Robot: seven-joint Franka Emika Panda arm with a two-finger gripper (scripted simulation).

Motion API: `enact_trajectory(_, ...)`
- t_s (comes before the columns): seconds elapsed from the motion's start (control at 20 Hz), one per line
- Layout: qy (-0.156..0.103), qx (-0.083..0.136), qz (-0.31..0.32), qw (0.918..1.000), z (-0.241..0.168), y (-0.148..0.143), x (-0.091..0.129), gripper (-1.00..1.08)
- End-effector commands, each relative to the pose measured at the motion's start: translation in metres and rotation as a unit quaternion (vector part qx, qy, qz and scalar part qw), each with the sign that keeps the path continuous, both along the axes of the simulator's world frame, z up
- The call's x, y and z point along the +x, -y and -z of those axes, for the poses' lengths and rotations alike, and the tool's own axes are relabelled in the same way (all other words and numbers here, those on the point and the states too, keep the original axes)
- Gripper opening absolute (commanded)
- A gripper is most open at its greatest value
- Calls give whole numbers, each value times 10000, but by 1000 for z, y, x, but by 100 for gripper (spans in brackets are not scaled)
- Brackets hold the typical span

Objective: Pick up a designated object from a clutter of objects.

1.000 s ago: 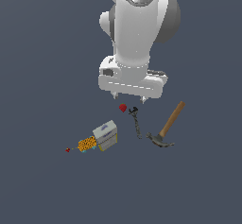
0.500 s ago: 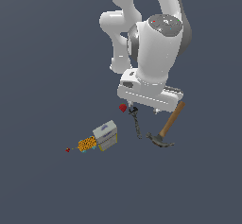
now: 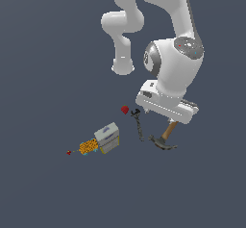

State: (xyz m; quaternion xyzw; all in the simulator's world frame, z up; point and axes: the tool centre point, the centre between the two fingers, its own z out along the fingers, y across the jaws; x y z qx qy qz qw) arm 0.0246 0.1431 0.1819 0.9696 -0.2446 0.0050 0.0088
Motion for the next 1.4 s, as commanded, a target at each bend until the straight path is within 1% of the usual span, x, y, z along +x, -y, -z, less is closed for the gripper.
enact_trajectory(0.0, 6, 1, 180, 9998, 12, -15, -2, 100)
enact_trajectory(0.4, 16, 21, 737, 9973, 49, -62, -11, 100)
enact_trajectory(0.8, 10, 59, 1270, 9919, 85, -107, -27, 100)
enact_trajectory(1.05, 2, 80, 1510, 9885, 101, -126, -36, 100)
enact_trajectory(1.35, -7, 96, 1680, 9857, 112, -140, -43, 100)
